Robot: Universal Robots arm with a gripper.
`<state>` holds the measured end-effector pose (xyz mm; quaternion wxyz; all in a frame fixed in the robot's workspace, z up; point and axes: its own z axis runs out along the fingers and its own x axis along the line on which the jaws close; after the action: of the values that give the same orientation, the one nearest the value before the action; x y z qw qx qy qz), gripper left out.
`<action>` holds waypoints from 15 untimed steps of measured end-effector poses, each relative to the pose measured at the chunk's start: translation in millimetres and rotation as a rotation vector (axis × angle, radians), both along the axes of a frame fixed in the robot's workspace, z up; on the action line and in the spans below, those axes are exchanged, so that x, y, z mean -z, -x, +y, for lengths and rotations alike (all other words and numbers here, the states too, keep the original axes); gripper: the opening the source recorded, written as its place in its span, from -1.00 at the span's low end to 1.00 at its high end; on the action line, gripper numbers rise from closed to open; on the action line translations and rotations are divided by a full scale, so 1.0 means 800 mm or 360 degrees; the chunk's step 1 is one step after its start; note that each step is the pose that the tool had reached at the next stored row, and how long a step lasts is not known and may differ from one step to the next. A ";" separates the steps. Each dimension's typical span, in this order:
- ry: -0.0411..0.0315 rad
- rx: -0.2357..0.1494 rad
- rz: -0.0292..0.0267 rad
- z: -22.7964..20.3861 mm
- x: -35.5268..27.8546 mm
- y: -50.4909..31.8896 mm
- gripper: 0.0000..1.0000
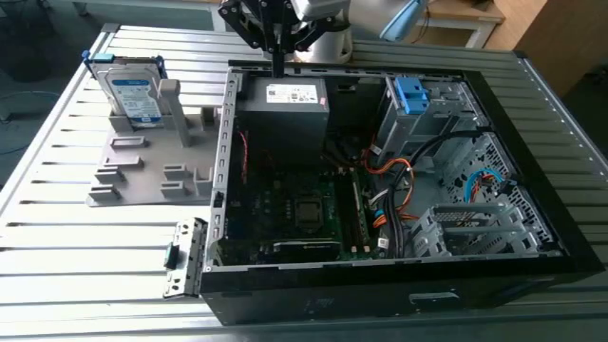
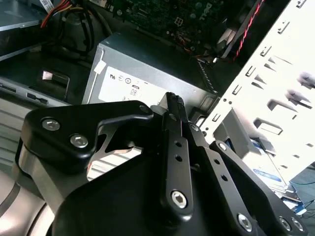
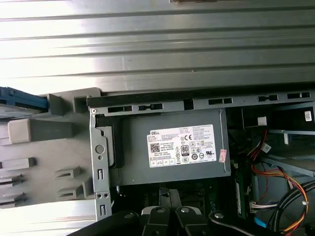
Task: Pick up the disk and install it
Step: 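Reach for the disk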
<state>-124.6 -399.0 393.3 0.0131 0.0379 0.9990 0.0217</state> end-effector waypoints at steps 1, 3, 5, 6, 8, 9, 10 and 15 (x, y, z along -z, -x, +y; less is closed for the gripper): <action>0.0000 0.0000 0.00000 0.0000 0.0000 0.002 -0.79; 0.0000 0.0000 -0.00002 0.0000 0.0000 0.005 -0.79; 0.0000 0.0000 -0.00004 0.0000 0.0000 0.010 -0.79; 0.0000 0.0000 -0.00005 0.0000 0.0000 0.012 -0.79; 0.0000 0.0000 -0.00009 0.0000 0.0000 0.016 -0.79; 0.0000 0.0000 -0.00010 0.0000 0.0000 0.018 -0.79; 0.0000 0.0000 -0.00010 0.0000 0.0000 0.020 -0.79; 0.0000 0.0000 -0.00010 0.0000 0.0000 0.028 -0.79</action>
<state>-147.0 -398.9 393.3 0.0134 0.0378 0.9990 0.0217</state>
